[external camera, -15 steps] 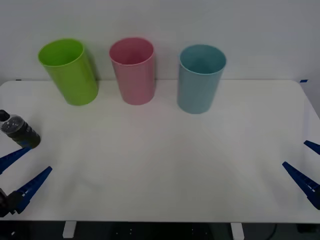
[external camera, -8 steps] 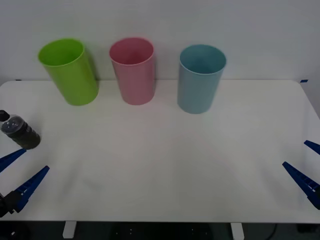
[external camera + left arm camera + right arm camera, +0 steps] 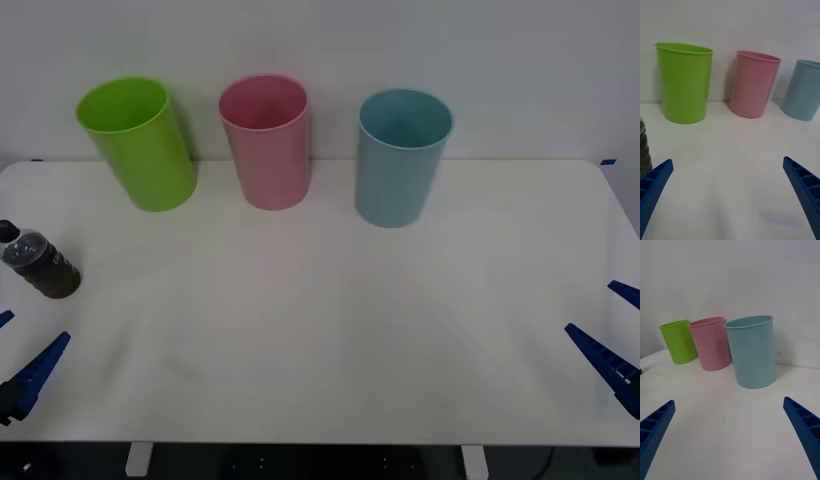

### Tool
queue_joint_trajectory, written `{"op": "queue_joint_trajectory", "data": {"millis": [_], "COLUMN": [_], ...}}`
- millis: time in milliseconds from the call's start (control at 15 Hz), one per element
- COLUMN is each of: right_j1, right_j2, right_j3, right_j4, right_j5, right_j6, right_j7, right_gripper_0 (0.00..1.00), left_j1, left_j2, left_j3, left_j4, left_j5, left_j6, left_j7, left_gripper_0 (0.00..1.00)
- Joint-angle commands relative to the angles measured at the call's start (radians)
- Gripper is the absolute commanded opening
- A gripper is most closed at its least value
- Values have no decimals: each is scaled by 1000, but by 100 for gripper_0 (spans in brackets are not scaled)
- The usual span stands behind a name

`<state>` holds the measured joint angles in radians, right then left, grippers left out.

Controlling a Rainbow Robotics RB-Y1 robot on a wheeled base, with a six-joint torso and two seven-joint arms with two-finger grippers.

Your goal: Grasp the object on the table and drop it into the matching bin: aluminum can to the light blue bin, PET bottle to the pink bin.

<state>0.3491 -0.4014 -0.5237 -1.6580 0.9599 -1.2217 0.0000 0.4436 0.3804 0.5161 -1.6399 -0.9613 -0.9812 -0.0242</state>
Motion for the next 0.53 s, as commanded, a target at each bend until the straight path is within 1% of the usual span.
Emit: {"op": "queue_joint_trajectory", "data": {"millis": [67, 333, 533], "right_j1": [0, 0, 0], "right_j2": [0, 0, 0], "right_j3": [0, 0, 0], "right_j4": [0, 0, 0], "right_j5": [0, 0, 0], "right_j6": [0, 0, 0], "right_j7": [0, 0, 0], "right_gripper_0": [100, 100, 100], "left_j1": [21, 43, 18], "left_j2": [0, 0, 0], "left_j3": [2, 1, 5], "left_j4": [0, 5, 58], "left_j5": [-2, -34, -31], "left_j6": [64, 179, 200], "left_j7": [-17, -49, -56], "left_gripper_0": [100, 100, 100]}}
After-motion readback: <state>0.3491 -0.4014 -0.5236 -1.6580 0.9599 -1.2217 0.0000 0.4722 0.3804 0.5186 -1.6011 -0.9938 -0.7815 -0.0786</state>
